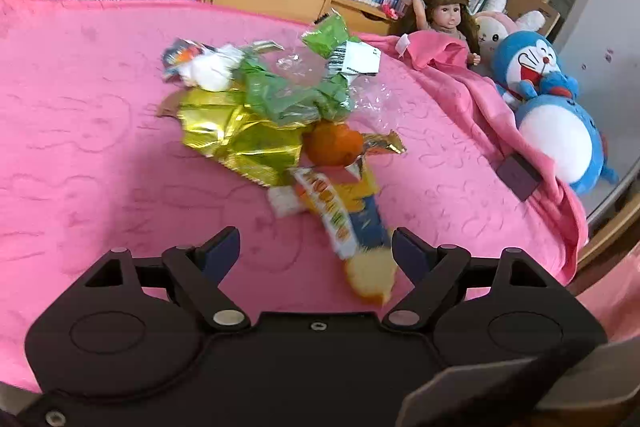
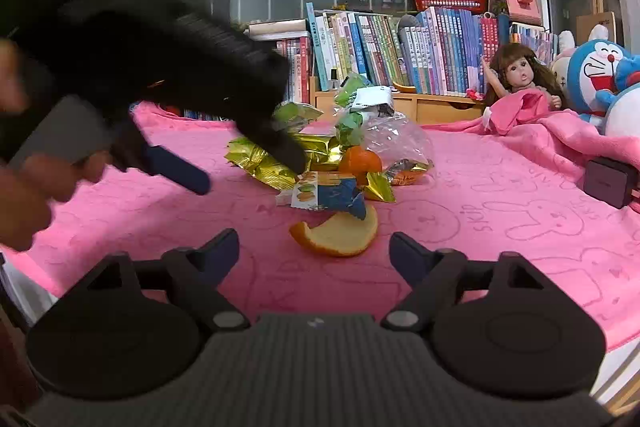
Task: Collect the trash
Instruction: 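Grasp the macaron snack bar with the left tool while the right tool grasps the orange peel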
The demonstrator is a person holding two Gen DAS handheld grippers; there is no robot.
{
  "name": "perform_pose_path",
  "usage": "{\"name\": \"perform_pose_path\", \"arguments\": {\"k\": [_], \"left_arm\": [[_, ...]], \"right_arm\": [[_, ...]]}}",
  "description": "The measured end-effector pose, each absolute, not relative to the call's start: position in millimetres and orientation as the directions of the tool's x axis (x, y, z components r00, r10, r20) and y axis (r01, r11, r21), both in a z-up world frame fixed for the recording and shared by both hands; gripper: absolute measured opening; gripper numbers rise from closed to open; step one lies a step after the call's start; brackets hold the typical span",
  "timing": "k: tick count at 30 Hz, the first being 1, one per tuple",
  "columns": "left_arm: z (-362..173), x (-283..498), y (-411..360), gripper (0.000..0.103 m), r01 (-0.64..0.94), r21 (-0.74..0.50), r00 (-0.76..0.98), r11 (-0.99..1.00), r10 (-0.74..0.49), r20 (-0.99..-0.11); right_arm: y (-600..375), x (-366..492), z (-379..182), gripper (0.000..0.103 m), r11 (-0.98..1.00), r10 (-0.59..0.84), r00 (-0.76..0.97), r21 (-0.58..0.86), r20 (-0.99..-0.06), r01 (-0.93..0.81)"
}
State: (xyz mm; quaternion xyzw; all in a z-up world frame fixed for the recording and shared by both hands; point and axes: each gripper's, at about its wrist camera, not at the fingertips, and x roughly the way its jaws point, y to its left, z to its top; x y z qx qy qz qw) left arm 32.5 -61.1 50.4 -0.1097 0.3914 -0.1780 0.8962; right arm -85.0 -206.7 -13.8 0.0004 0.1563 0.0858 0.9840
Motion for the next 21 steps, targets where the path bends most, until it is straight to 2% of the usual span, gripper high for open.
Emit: {"name": "perform_pose_path", "arguments": {"k": [3,9,11,12,13,15,17,21], "left_arm": [[46,52,-74,0.078,0.228,-0.345,0.613,0.91,-0.41,-0.675],[31,82,-90,0.062,0.17,-0.367,0.572,0.914,-0.395,-0.719],[27,84,-92,0.043,0.153,-0.364,0.574,0.919,-0.383,-0.724],[26,84,-93,0.037,0.155,-0.369,0.571,0.916,-0.388,-0.723],[24,83,-93,0.024,0.158,-0.379,0.571,0.912,-0.398,-0.718],[23,81,-92,0.02,0.159,-0.387,0.582,0.908,-0.403,-0.706],[28,75,-93,0.011,0.172,-0.359,0.606,0.917,-0.386,-0.696],[45,57,-89,0.011,0.203,-0.307,0.665,0.93,-0.361,-0.653]], "right_arm": [[-208,-79,-15,0.081,0.988,0.155,0.94,0.045,-0.303,-0.148],[-214,-67,-17,0.073,0.989,0.147,0.936,0.078,-0.32,-0.128],[-215,-64,-19,0.066,0.988,0.145,0.932,0.091,-0.332,-0.122],[-215,-62,-20,0.062,0.988,0.145,0.931,0.096,-0.334,-0.12],[-216,-62,-21,0.06,0.988,0.147,0.931,0.1,-0.335,-0.12],[-216,-62,-21,0.054,0.986,0.157,0.931,0.1,-0.329,-0.131],[-215,-64,-20,0.052,0.987,0.157,0.932,0.09,-0.327,-0.134],[-215,-68,-19,0.041,0.986,0.165,0.933,0.091,-0.319,-0.143]]}}
